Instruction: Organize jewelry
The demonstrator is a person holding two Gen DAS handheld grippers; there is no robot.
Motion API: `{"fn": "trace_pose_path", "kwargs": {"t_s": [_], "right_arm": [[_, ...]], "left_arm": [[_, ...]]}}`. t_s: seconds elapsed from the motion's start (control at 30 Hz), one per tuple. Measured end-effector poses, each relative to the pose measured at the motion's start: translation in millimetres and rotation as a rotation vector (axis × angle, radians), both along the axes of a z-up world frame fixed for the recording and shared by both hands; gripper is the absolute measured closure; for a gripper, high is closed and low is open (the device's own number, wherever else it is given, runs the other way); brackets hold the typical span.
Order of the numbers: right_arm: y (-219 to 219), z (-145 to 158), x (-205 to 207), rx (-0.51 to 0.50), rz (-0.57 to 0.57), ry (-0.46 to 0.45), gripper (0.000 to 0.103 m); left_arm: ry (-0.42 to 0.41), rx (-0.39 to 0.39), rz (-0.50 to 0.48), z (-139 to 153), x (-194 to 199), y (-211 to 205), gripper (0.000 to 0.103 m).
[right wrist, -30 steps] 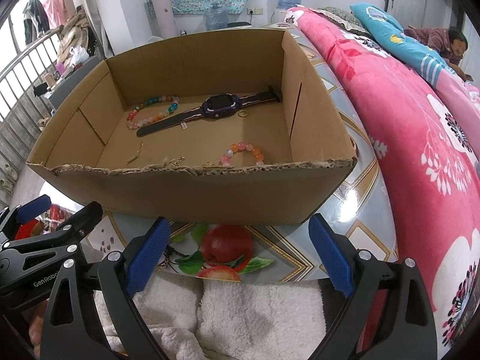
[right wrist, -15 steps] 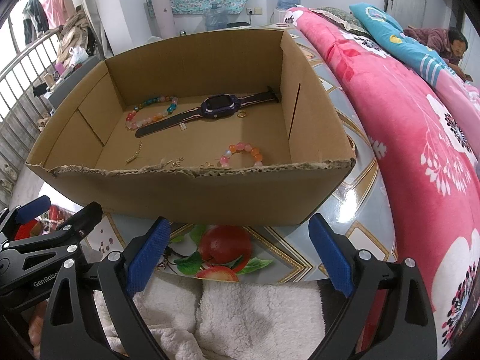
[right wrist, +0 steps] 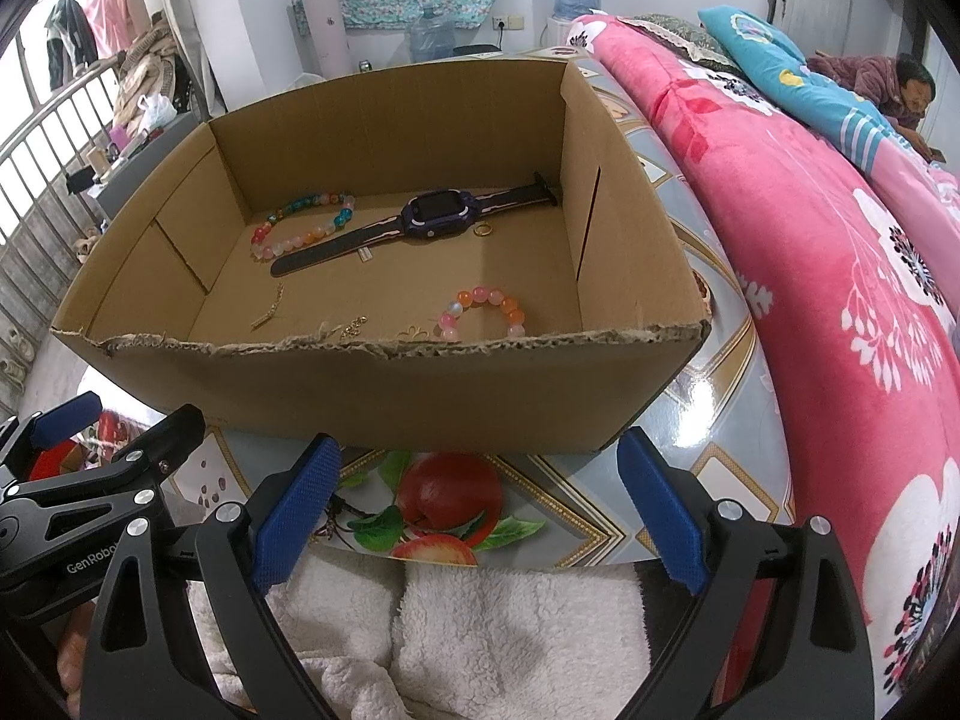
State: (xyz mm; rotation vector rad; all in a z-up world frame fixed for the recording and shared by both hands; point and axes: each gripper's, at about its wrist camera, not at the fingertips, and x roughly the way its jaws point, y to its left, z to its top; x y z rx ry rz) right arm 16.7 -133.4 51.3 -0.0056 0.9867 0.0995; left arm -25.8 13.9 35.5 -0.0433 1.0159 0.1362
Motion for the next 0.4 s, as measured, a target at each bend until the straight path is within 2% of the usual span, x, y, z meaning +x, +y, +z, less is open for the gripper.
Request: {"fn": "trace_pose_path", "kwargs": {"t_s": [0.4], "right_arm": [[-1.5, 1.3, 0.7, 0.001, -0.002, 0.001, 0.012]], "left_arm": [[0.001, 0.001, 0.001, 0.3, 0.3, -0.5, 0.009]]}}
